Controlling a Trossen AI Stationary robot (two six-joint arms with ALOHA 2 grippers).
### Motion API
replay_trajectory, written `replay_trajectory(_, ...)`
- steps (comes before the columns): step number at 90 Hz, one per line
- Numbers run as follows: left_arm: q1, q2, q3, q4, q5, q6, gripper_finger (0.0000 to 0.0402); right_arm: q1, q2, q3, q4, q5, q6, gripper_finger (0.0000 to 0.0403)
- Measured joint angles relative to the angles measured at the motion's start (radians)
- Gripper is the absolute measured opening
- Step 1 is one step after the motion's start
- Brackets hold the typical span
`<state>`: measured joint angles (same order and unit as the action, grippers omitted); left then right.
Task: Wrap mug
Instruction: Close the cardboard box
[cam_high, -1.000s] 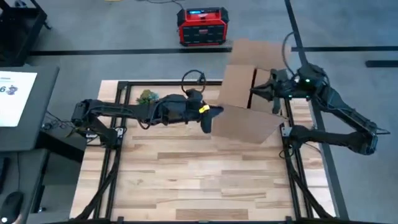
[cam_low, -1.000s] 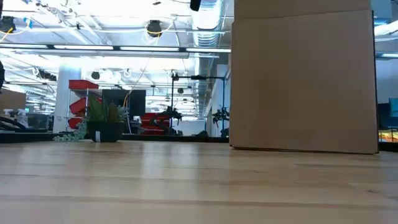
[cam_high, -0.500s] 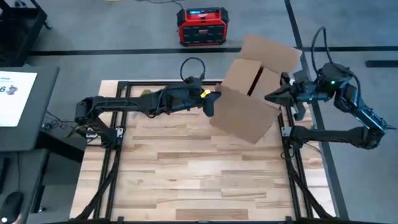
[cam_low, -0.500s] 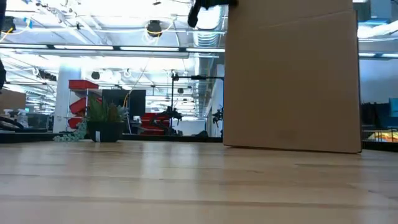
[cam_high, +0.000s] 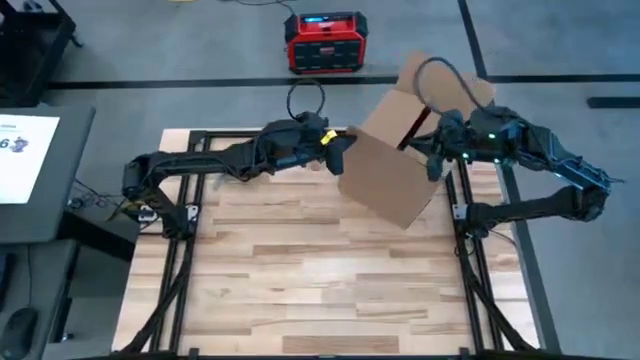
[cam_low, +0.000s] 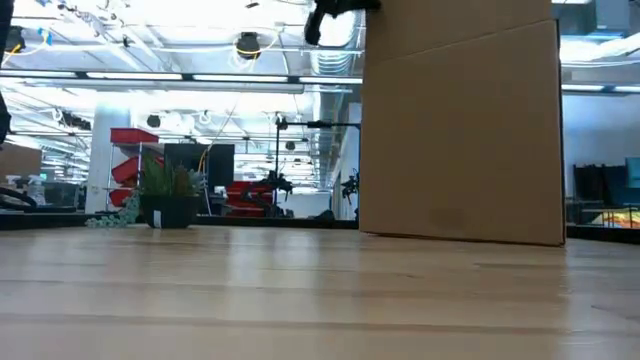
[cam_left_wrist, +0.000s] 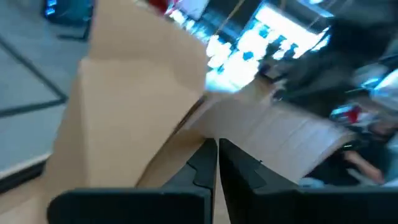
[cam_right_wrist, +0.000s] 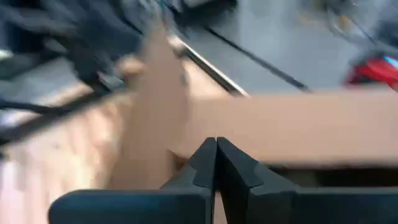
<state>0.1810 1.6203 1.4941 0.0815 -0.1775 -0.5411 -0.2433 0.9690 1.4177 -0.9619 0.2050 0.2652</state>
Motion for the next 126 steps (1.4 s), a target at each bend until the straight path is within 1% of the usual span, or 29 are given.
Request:
replay_trajectory(11,0.004,0.053,0.041,0.057,0.033,0.046,0.0000,-0.021,0.044,0.014,-0.113,-0.011,-0.006,0.0000)
replay_trajectory(17,0.005,0.099,0.061,0.070,0.065,0.061,0.0000,-0.017,0.064,0.017,-0.116,-0.024,-0.015,0.0000)
replay_trajectory(24,0.006,0.150,0.094,0.067,0.084,0.061,0.0000,-0.009,0.073,0.036,-0.131,-0.015,-0.027,0.0000)
replay_trajectory(37,0.007,0.220,0.160,0.072,0.093,0.056,0.0000,-0.010,0.077,0.146,-0.149,0.067,0.001,0.0000)
replay_trajectory(46,0.011,0.264,0.213,0.067,0.090,0.086,0.0000,-0.047,0.078,0.243,-0.221,0.133,0.050,0.0000)
replay_trajectory(53,0.020,0.302,0.255,0.066,0.089,0.108,0.0000,-0.104,0.094,0.300,-0.281,0.161,0.082,0.0000)
replay_trajectory(72,0.053,0.390,0.298,0.042,0.080,0.112,0.0000,-0.243,0.184,0.410,-0.459,0.163,0.123,0.0000)
replay_trajectory(81,0.065,0.392,0.302,-0.018,0.084,0.114,0.0000,-0.302,0.235,0.448,-0.499,0.238,0.125,0.0000)
replay_trajectory(87,0.071,0.389,0.303,-0.082,0.095,0.129,0.0000,-0.342,0.269,0.465,-0.496,0.296,0.111,0.0000)
replay_trajectory(92,0.075,0.379,0.305,-0.142,0.107,0.151,0.0000,-0.384,0.302,0.484,-0.476,0.316,0.088,0.0000)
replay_trajectory(104,0.075,0.347,0.304,-0.256,0.120,0.230,0.0000,-0.522,0.383,0.545,-0.412,0.302,-0.013,0.0000)
replay_trajectory(118,0.074,0.314,0.301,-0.339,0.122,0.285,0.0000,-0.733,0.505,0.662,-0.395,0.217,-0.120,0.0001)
replay_trajectory(126,0.073,0.302,0.300,-0.362,0.121,0.305,0.0000,-0.781,0.577,0.726,-0.394,0.199,-0.140,0.0010)
